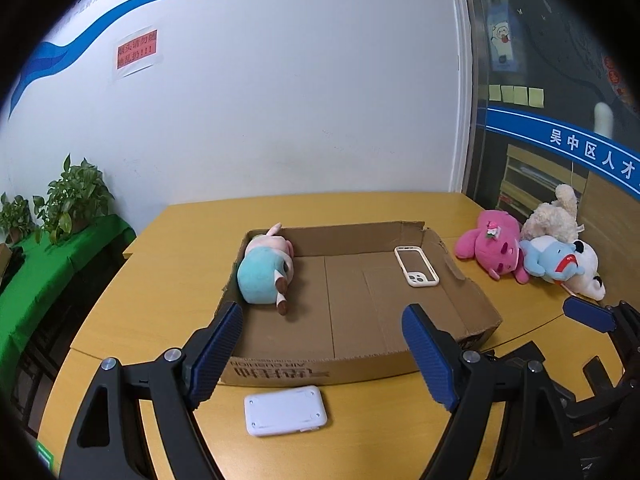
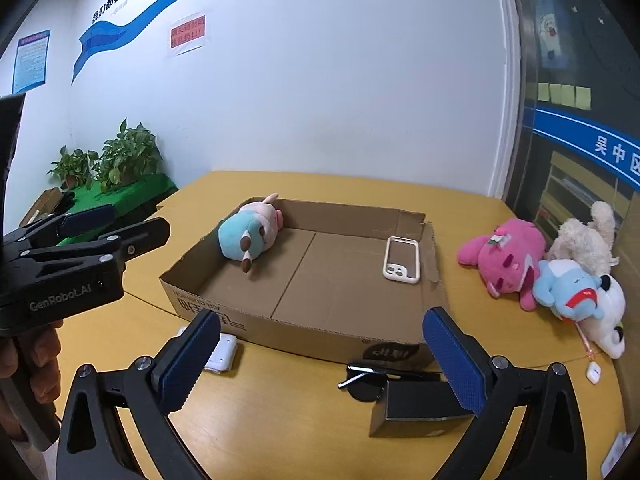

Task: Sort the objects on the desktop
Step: 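Withdraw the right gripper from the box and move toward the black charger box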

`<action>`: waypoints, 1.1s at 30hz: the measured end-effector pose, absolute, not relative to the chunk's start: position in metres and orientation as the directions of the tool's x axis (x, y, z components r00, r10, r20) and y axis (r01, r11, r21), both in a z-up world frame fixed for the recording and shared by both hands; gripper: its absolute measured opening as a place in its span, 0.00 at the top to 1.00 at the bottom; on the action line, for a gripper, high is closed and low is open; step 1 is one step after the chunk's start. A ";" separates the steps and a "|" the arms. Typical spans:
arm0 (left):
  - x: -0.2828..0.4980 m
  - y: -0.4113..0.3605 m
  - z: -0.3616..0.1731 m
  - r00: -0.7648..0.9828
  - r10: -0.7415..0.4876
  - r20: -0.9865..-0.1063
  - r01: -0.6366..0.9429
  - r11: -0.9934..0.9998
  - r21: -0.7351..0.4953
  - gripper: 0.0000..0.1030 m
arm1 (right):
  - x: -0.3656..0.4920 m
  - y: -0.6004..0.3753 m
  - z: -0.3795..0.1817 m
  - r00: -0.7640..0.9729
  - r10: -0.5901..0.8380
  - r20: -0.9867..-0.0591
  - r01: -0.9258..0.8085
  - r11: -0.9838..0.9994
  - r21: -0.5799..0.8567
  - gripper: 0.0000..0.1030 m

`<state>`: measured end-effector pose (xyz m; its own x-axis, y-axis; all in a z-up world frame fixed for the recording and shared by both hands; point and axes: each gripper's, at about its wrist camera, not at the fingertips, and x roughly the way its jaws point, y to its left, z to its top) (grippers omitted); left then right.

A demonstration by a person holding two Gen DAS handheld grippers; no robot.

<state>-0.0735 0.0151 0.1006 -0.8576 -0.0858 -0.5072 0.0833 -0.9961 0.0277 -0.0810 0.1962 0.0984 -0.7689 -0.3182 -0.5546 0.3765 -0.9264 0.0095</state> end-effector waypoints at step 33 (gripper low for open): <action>-0.139 0.052 -0.039 -0.583 0.349 -0.734 -0.144 -0.933 -0.329 0.21 | -0.200 0.388 -0.029 -0.475 -0.493 -0.729 0.249 -0.870 0.427 0.34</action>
<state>-0.1390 0.0521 -0.0391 -0.5831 0.3487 -0.7337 -0.1436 -0.9332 -0.3295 -0.1997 0.3875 -0.0289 -0.4749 -0.4934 -0.7287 0.2486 -0.8695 0.4268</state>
